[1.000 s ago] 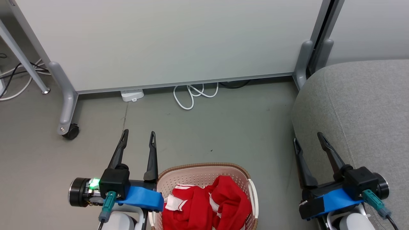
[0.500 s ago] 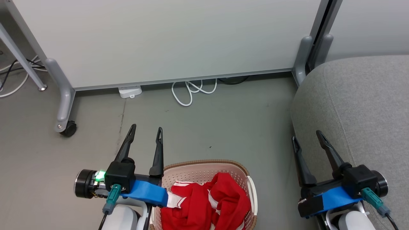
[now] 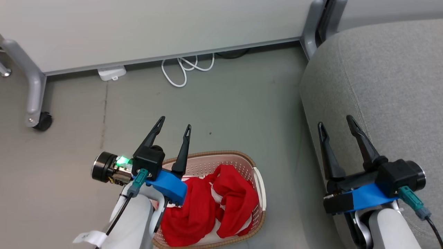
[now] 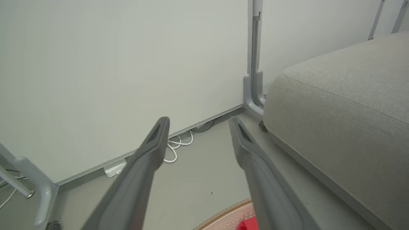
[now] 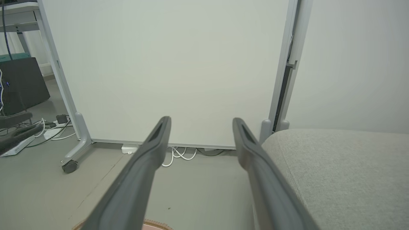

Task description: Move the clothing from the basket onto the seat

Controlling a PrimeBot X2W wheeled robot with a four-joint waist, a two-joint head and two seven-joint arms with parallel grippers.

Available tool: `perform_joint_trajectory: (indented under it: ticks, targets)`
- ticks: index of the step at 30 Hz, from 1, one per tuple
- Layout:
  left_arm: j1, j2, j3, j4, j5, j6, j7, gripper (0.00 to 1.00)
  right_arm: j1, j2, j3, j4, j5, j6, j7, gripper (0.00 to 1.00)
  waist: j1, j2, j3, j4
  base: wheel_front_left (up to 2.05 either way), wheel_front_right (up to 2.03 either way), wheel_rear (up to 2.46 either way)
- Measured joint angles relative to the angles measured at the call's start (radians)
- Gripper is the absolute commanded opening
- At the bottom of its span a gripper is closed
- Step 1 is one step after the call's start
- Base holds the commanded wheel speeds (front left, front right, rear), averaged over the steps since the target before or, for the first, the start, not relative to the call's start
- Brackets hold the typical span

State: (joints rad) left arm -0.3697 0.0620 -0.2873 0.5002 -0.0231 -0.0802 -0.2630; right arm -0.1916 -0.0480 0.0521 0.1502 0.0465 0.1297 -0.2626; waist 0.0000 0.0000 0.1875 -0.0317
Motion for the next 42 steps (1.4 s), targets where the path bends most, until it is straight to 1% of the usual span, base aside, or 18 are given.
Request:
perform_joint_trajectory:
  ticks: [10, 18, 26, 29, 34, 42]
  targets:
    - [-0.162, 0.044, -0.087, 0.217, 0.052, -0.031, 0.0, 1.0, -0.086, -0.001, -0.002, -0.043, 0.02, 0.001, 0.0, 1.0, 0.0001, 0.0, 0.158, -0.077, 0.0, 0.0, 0.0]
    - [-0.278, 0.072, -0.179, 0.425, 0.099, -0.043, 0.0, 1.0, -0.139, -0.001, 0.002, -0.067, 0.052, 0.001, 0.0, 1.0, 0.0002, 0.0, 0.287, -0.136, 0.0, 0.0, 0.0]
    - [-0.383, 0.09, -0.262, 0.633, 0.135, -0.044, 0.004, 1.0, -0.192, -0.001, 0.002, -0.093, 0.064, 0.001, 0.0, 1.0, 0.0002, 0.0, 0.404, -0.177, 0.0, 0.0, 0.0]
    - [-0.416, 0.094, -0.302, 0.701, 0.158, -0.046, 0.035, 1.0, -0.203, -0.001, 0.001, -0.099, 0.064, 0.001, 0.0, 1.0, 0.0002, 0.0, 0.442, -0.187, 0.0, 0.0, 0.0]
    - [-0.456, 0.095, -0.36, 0.755, 0.172, -0.05, 0.084, 1.0, -0.225, -0.001, 0.0, -0.111, 0.065, 0.001, 0.0, 1.0, 0.0001, 0.0, 0.5, -0.197, 0.0, 0.0, 0.0]
    - [-0.482, 0.114, -0.4, 0.783, 0.128, -0.05, 0.241, 1.0, -0.247, -0.001, -0.001, -0.125, 0.072, 0.001, 0.0, 1.0, 0.0001, 0.0, 0.572, -0.211, 0.0, 0.0, 0.0]
